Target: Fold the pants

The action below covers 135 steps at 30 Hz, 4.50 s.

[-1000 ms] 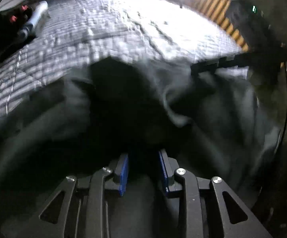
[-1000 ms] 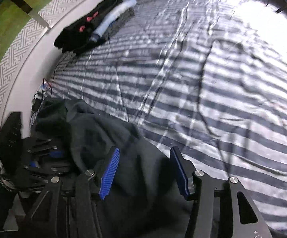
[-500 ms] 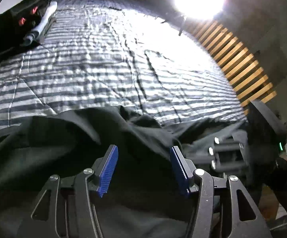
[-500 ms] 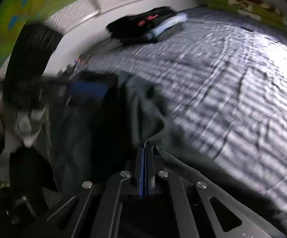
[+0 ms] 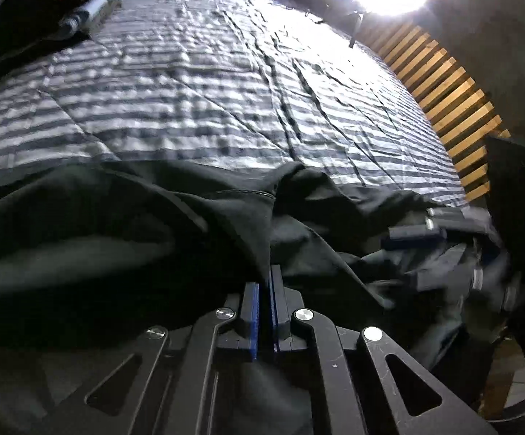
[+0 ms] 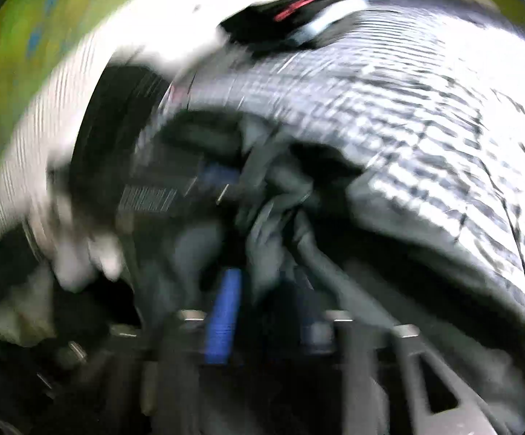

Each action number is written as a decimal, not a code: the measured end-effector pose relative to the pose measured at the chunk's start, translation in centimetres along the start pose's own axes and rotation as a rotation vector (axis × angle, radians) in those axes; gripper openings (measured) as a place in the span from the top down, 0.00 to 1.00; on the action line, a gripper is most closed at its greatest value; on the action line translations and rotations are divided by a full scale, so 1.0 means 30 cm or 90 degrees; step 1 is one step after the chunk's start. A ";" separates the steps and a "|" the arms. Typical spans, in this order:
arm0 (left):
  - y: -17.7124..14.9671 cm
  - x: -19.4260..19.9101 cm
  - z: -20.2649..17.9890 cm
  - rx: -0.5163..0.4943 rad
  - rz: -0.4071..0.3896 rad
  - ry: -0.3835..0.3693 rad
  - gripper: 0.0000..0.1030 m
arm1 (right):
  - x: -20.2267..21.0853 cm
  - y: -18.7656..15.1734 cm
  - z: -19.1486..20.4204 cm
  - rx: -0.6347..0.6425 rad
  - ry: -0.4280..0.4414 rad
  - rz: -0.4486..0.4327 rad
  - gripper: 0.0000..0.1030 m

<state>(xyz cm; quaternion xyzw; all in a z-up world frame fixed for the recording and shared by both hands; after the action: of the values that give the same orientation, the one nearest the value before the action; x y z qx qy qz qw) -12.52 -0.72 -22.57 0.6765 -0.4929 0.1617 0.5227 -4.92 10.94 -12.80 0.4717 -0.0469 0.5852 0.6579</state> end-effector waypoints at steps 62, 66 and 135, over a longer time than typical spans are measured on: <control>0.300 -0.226 -0.018 -0.076 0.013 0.059 0.25 | 1.310 -0.586 -0.984 -0.374 -0.468 -0.225 0.45; 0.299 -0.284 0.006 -0.069 0.031 0.063 0.24 | 1.293 -0.568 -0.971 -0.360 -0.442 -0.223 0.38; -0.114 0.821 0.704 0.153 -0.250 0.416 0.51 | 0.642 -0.284 -0.155 -0.038 -0.453 -0.112 0.59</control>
<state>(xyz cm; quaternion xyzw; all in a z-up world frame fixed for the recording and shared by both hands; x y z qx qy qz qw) -4.54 -31.38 -14.84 0.7274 -0.1397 0.3217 0.5898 5.70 29.17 -8.36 0.6283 -0.2491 0.3240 0.6620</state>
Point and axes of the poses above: each gripper's, at about its wrist camera, not at the fingertips, and x roughly against the way its jaws point, z to its left, y to its top, the point moved 6 cm from there along -x, roughly the way its jaws point, and after that the axes turned 12 degrees about -z, right-handed, at the moved point
